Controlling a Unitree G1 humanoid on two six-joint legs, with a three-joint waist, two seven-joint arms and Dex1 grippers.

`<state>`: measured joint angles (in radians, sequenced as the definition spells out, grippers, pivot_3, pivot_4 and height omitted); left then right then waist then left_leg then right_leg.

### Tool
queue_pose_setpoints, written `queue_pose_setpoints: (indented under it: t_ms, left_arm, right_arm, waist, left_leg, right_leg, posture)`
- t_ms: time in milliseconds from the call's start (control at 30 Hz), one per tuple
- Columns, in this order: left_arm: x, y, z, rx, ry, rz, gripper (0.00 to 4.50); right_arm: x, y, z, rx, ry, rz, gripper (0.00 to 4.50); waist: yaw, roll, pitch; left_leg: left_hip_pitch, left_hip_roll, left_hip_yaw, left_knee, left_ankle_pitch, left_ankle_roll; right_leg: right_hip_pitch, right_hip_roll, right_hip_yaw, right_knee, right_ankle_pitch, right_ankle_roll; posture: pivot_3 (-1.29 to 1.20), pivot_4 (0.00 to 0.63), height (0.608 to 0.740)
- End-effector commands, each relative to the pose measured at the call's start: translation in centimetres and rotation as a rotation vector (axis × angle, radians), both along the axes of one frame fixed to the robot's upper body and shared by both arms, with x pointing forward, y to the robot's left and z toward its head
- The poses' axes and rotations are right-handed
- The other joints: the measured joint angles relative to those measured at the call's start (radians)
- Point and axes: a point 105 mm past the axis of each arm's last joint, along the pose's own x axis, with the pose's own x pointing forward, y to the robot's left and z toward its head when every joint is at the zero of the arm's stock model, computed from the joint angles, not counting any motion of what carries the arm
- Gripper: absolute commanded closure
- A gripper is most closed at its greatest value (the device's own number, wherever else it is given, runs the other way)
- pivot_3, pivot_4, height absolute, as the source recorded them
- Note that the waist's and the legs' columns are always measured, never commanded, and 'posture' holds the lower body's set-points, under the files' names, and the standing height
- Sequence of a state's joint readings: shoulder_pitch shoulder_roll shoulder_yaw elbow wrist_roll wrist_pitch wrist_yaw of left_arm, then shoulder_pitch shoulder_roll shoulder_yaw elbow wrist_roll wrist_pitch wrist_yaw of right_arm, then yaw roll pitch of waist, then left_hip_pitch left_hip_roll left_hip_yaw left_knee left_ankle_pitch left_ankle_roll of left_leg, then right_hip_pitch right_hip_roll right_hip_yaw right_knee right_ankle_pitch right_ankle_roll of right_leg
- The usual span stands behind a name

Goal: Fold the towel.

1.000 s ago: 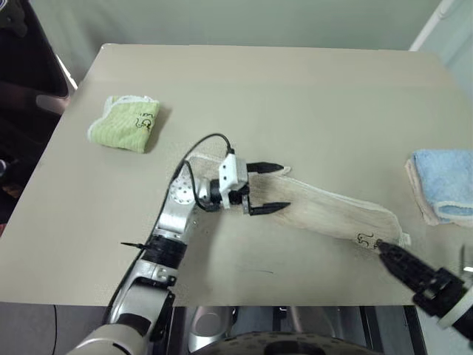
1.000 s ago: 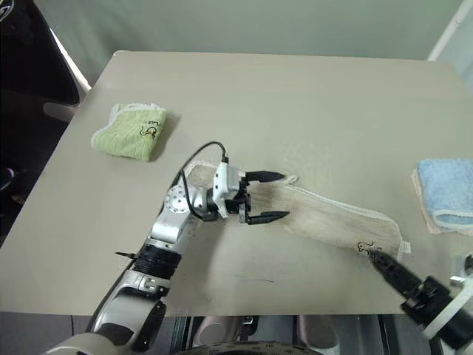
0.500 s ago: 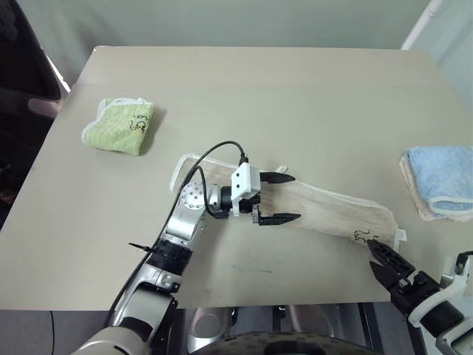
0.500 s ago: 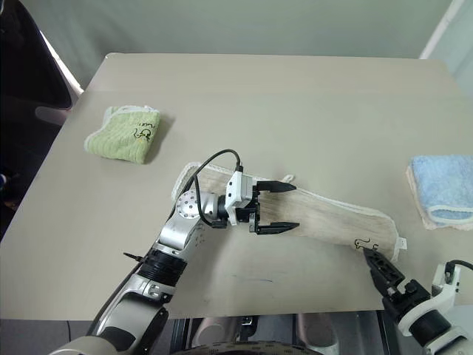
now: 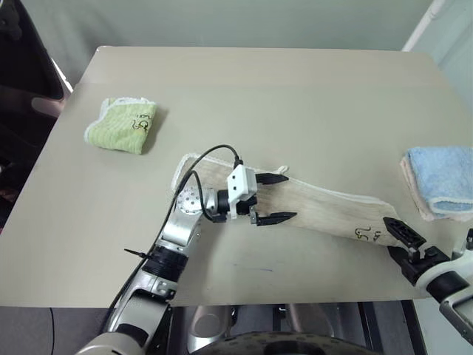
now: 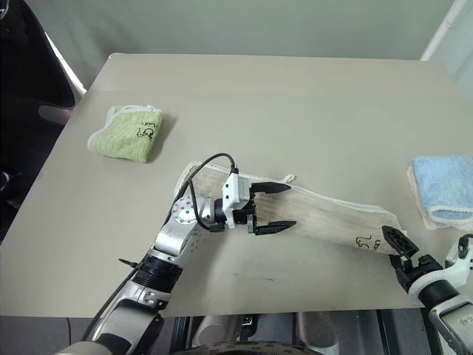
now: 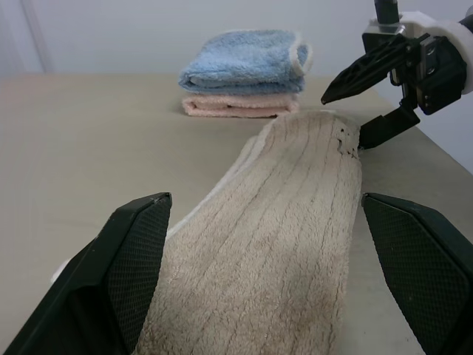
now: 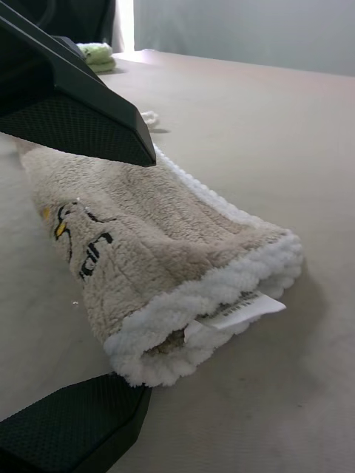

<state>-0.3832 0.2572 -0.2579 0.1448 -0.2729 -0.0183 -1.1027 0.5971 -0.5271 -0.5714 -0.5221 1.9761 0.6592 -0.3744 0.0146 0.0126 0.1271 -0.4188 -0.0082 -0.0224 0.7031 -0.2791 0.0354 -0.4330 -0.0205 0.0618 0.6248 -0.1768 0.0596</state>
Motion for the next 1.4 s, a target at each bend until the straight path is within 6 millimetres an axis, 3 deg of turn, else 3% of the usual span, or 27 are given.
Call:
queue_pose_setpoints:
  t_ms: [33, 167, 533, 667, 733, 867, 967, 1100, 1167, 1267, 1333, 1400]
  left_arm:
    - [-0.2, -0.2, 1.0, -0.014, -0.042, 0.001, 0.04]
    - [0.2, 0.0, 1.0, -0.008, -0.05, 0.017, 0.0]
    - [2.5, 0.3, 1.6, 0.001, -0.099, 0.083, 0.0]
    - [2.8, 0.4, 1.6, 0.002, -0.109, 0.093, 0.0]
    - [2.8, 0.5, 1.6, 0.002, -0.113, 0.092, 0.0]
    - [2.9, 0.5, 1.6, 0.001, -0.122, 0.097, 0.0]
    - [2.9, 0.6, 1.8, -0.014, -0.118, 0.095, 0.0]
    - [2.8, 0.7, 1.8, -0.013, -0.122, 0.097, 0.0]
    - [2.8, 0.7, 1.8, -0.011, -0.124, 0.098, 0.0]
    - [2.8, 0.7, 1.8, -0.011, -0.125, 0.098, 0.0]
    - [3.1, 0.8, 2.1, -0.003, -0.137, 0.104, 0.0]
    - [3.3, 1.0, 2.3, 0.001, -0.143, 0.107, 0.0]
  right_arm:
    - [0.0, -0.4, 0.4, -0.023, -0.006, -0.011, 0.0]
    - [0.3, -0.1, 0.5, -0.015, -0.014, -0.002, 0.83]
    - [1.8, -2.3, 0.8, -0.049, -0.008, -0.041, 4.47]
    - [2.0, -3.6, 1.3, -0.069, -0.021, -0.044, 4.47]
    - [1.7, -5.1, 1.7, -0.101, -0.015, -0.058, 4.47]
    - [1.6, -7.2, 4.0, -0.18, -0.054, -0.009, 4.47]
    - [2.0, -5.5, 6.4, -0.251, -0.12, 0.168, 4.47]
    - [2.5, -0.1, 9.0, -0.354, -0.22, 0.479, 4.47]
    - [2.5, 1.6, 9.4, -0.37, -0.25, 0.569, 4.47]
    - [2.5, 2.0, 9.5, -0.372, -0.257, 0.589, 4.47]
    - [2.4, 4.7, 8.9, -0.475, -0.24, 0.733, 4.47]
    - [2.3, 6.0, 8.4, -0.529, -0.227, 0.807, 4.47]
  waist:
    - [0.0, 0.0, 0.0]
    - [0.0, 0.0, 0.0]
    - [0.001, 0.0, 0.0]
    - [0.002, 0.001, 0.0]
    - [0.004, 0.001, 0.0]
    - [0.007, 0.002, 0.0]
    - [0.007, 0.002, 0.0]
    - [0.002, 0.003, 0.0]
    - [0.002, 0.003, 0.0]
    - [0.01, 0.003, 0.0]
    - [0.014, 0.003, -0.001]
    - [0.012, 0.003, -0.001]
  left_leg:
    - [0.0, 0.0, 0.0, 0.0, 0.0, 0.0]
    - [0.0, 0.0, 0.0, 0.0, 0.0, 0.0]
    - [-0.001, 0.0, 0.0, -0.001, -0.001, 0.001]
    - [0.0, 0.0, 0.0, -0.001, -0.001, 0.002]
    - [0.0, 0.0, 0.0, -0.001, -0.001, 0.003]
    - [-0.001, 0.0, 0.001, -0.001, -0.001, 0.002]
    - [-0.001, -0.001, 0.001, -0.002, -0.002, -0.002]
    - [-0.001, 0.0, 0.002, -0.003, -0.003, -0.006]
    - [-0.001, 0.0, 0.002, -0.003, -0.003, -0.006]
    - [-0.001, 0.0, 0.001, -0.002, -0.003, -0.005]
    - [-0.001, 0.0, 0.001, -0.002, -0.005, -0.002]
    - [-0.001, 0.0, 0.002, -0.001, -0.005, -0.002]
  right_leg:
    - [0.0, 0.0, 0.0, 0.0, 0.0, 0.0]
    - [-0.001, 0.0, 0.0, 0.0, 0.0, 0.0]
    - [-0.001, 0.0, 0.0, 0.0, -0.002, -0.001]
    - [-0.001, 0.0, 0.0, 0.0, -0.001, 0.001]
    - [-0.001, 0.0, 0.0, 0.0, -0.001, 0.001]
    - [-0.001, -0.001, 0.001, 0.0, -0.001, 0.0]
    - [-0.002, -0.001, 0.001, 0.0, -0.002, -0.002]
    - [-0.003, 0.0, 0.0, 0.001, -0.005, -0.002]
    - [-0.003, 0.001, 0.0, 0.001, -0.007, -0.002]
    - [-0.002, 0.001, 0.0, 0.001, -0.01, -0.001]
    - [-0.001, 0.0, 0.0, 0.001, -0.012, 0.001]
    - [-0.002, -0.001, 0.0, 0.002, -0.011, 0.001]
  posture:
    - [0.0, 0.15, 0.733]
    - [0.0, 0.15, 0.733]
    - [0.0, 0.15, 0.733]
    - [0.0, 0.15, 0.733]
    - [0.0, 0.15, 0.733]
    - [0.0, 0.15, 0.733]
    - [0.0, 0.15, 0.733]
    - [0.0, 0.15, 0.733]
    - [0.0, 0.15, 0.733]
    - [0.0, 0.15, 0.733]
    - [0.0, 0.15, 0.733]
    - [0.0, 0.15, 0.733]
